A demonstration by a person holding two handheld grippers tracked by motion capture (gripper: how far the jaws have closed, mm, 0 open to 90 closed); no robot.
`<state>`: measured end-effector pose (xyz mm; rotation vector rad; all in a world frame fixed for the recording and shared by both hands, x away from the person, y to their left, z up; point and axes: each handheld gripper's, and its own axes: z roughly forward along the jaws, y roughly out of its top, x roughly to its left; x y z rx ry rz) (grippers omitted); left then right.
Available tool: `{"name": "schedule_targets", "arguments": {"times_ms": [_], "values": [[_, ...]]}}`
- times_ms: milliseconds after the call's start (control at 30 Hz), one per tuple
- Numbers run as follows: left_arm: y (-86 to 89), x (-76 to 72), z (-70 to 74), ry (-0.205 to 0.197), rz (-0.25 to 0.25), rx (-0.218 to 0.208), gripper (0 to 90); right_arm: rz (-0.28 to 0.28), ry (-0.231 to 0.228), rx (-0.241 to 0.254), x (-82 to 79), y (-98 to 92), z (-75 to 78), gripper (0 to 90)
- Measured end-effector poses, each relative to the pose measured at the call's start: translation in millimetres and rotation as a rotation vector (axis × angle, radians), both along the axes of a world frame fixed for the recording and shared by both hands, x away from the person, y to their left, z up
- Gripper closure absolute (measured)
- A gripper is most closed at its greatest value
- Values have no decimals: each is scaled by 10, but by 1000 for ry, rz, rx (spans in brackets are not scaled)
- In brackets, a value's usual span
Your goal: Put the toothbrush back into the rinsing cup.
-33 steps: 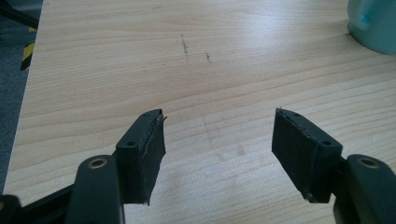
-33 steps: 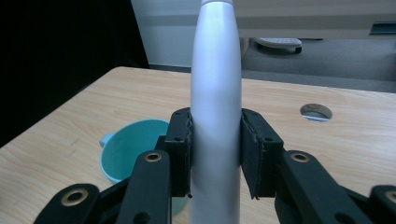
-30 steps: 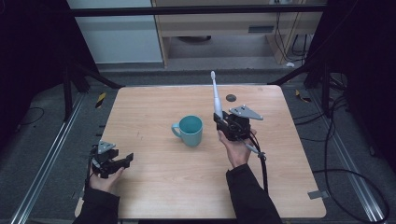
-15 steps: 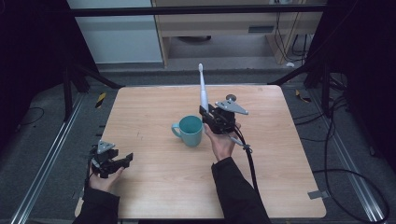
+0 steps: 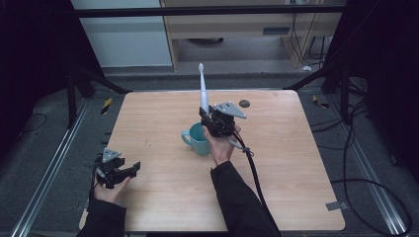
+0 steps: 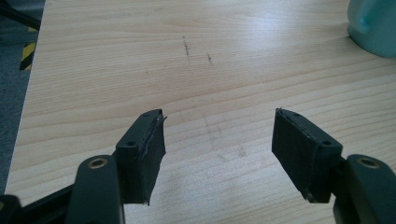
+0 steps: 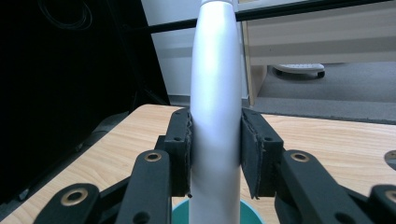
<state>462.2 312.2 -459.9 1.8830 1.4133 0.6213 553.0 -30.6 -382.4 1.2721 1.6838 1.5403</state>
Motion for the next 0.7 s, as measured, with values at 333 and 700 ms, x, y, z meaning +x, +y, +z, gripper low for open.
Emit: {"name": "schedule_targets", "arguments": {"times_ms": [333, 700], "values": [[4, 2, -3, 1, 0, -1, 340, -6, 14, -7, 132, 146, -140, 662], [-1, 0, 0, -1, -1, 3, 340, -14, 63, -53, 182, 175, -346, 662]]}}
